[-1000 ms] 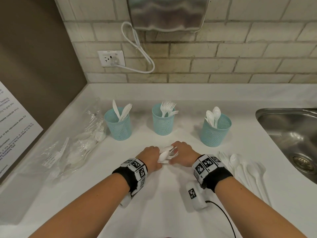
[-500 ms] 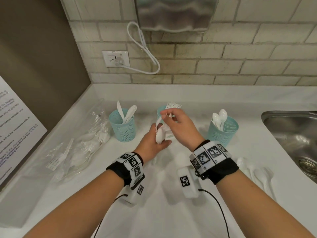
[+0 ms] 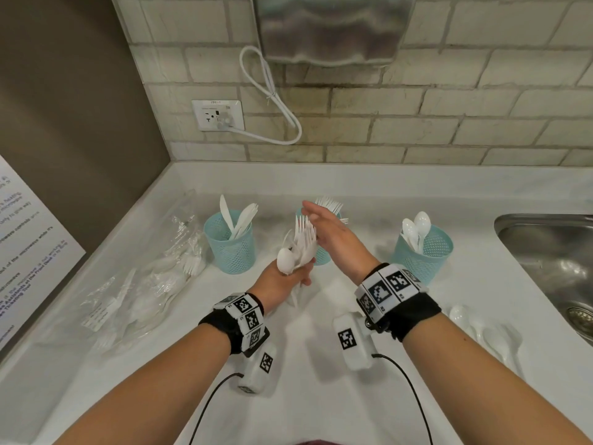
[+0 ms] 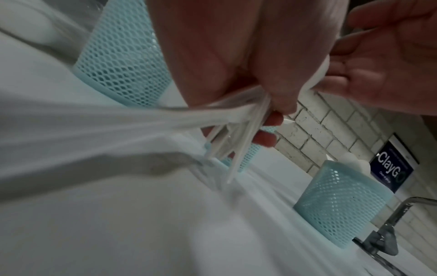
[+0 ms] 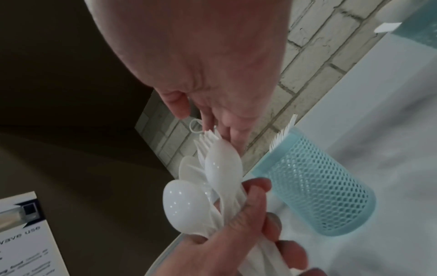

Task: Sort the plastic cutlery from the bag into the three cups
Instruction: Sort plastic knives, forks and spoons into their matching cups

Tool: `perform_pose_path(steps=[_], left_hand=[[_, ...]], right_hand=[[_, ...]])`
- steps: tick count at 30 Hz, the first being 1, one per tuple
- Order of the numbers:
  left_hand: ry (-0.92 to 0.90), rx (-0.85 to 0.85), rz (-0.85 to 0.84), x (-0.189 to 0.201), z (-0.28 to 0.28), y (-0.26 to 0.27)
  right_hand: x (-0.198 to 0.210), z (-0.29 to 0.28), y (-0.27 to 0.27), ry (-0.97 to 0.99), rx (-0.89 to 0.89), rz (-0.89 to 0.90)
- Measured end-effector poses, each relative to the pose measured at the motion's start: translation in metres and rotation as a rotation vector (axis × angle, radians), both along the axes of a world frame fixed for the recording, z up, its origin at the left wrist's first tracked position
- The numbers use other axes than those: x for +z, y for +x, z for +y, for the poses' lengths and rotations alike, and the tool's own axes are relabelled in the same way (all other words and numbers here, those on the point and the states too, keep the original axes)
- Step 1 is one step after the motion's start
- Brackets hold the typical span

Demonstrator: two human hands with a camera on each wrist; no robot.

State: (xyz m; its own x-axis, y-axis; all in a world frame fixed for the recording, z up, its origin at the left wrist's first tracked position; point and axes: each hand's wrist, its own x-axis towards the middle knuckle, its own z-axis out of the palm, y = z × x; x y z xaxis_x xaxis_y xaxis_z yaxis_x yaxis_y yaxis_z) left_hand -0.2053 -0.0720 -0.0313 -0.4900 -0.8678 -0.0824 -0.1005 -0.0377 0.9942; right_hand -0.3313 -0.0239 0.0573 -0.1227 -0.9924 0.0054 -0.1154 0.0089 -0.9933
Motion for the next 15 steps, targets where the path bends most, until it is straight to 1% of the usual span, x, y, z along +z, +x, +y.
perform_pose_path(steps=[5,8,10,12,13,15], left_hand=[[-0.090,0.075,0.007,0.013,-0.006,-0.007],[-0.127,0.148,0.061,0.029,-0.011,-0.006],[-0.136,0.188,0.123,0.043,-0.015,-0.003],[-0.155,0.224,0.171,0.060,-0.020,0.000],[-0.170,0.234,0.191,0.067,-0.023,0.001],[-0.203,0.236,0.250,0.081,-0.026,0.004]], right_hand=[[0.007,-0.006,-0.004,-0.099,-0.085,-0.071],[0.007,-0.006,-0.007,-0.127,-0.131,-0.171],[-0.002,-0.007,-0.006,-0.098,-0.184,-0.104],[-0.014,-0.009,-0.003,-0.023,-0.220,-0.007],[-0.018,-0.008,-0.001,0.030,-0.199,0.030],[-0.025,-0.005,0.006,0.134,-0.056,0.089]])
